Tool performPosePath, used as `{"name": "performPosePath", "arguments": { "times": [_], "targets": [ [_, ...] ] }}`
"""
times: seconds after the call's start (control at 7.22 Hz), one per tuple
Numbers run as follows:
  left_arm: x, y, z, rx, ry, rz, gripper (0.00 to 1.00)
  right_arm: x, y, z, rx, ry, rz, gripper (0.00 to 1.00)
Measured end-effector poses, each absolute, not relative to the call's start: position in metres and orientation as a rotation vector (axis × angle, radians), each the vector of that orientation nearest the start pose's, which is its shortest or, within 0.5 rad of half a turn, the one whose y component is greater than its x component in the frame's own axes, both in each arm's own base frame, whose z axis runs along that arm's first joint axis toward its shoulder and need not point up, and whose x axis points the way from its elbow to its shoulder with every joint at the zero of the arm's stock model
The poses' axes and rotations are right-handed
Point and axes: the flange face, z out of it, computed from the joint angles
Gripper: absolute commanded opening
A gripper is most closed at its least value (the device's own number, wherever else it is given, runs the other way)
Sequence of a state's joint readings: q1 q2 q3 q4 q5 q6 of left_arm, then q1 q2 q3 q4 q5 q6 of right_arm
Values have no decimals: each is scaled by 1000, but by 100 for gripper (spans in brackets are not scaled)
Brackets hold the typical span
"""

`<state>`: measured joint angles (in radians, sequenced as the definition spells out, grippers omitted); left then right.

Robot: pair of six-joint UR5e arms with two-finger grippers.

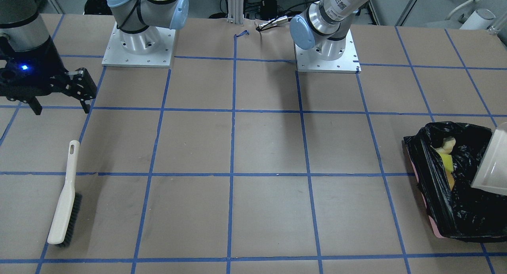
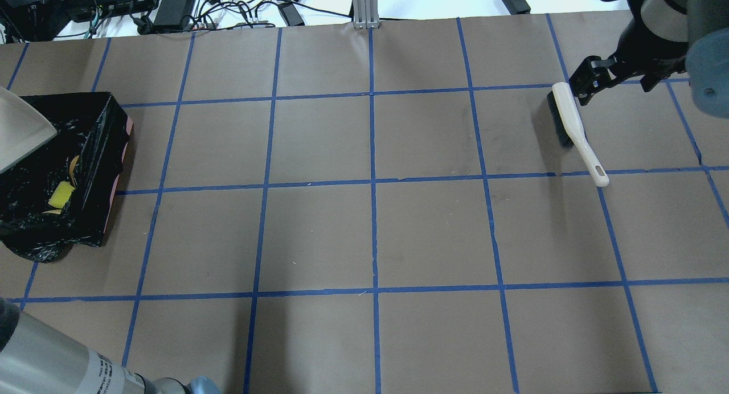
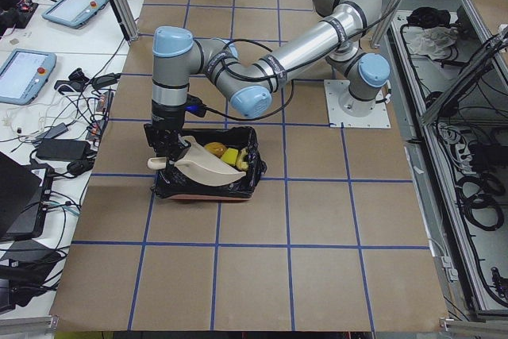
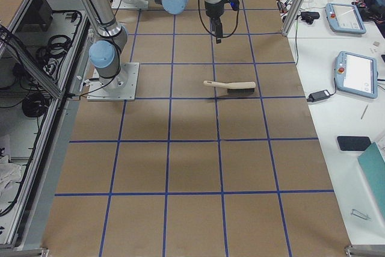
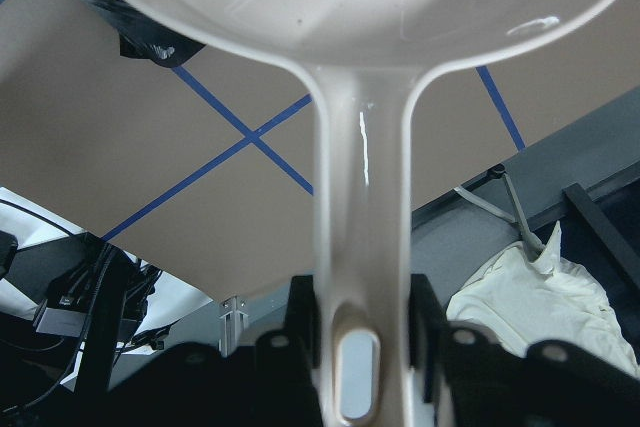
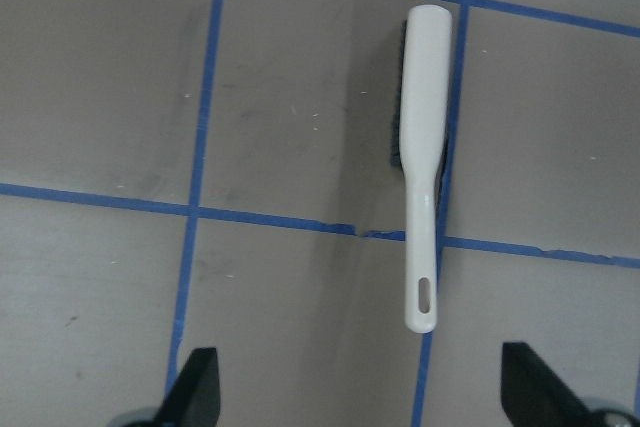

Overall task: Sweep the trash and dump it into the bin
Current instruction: 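Lower the dustpan onto the table with the left gripper while the right releases the brush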

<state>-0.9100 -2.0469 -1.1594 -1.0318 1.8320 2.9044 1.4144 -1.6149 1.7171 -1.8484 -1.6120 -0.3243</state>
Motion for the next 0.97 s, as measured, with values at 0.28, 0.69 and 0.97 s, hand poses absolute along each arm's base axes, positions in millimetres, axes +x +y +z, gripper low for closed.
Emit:
{"name": "performPosePath", "arguments": {
  "times": [0.28, 0.69, 0.97],
  "targets": [
    [341, -632, 470, -2990, -1739, -405, 9, 89, -480, 468, -357, 3131, -156, 100],
    [298, -639, 461, -2821, -1849, -62, 9, 107, -463, 461, -401, 3107, -8, 100],
    [254, -659, 445, -2715, -1899, 61, 10, 113, -461, 459, -417, 3100, 12, 100]
  ]
}}
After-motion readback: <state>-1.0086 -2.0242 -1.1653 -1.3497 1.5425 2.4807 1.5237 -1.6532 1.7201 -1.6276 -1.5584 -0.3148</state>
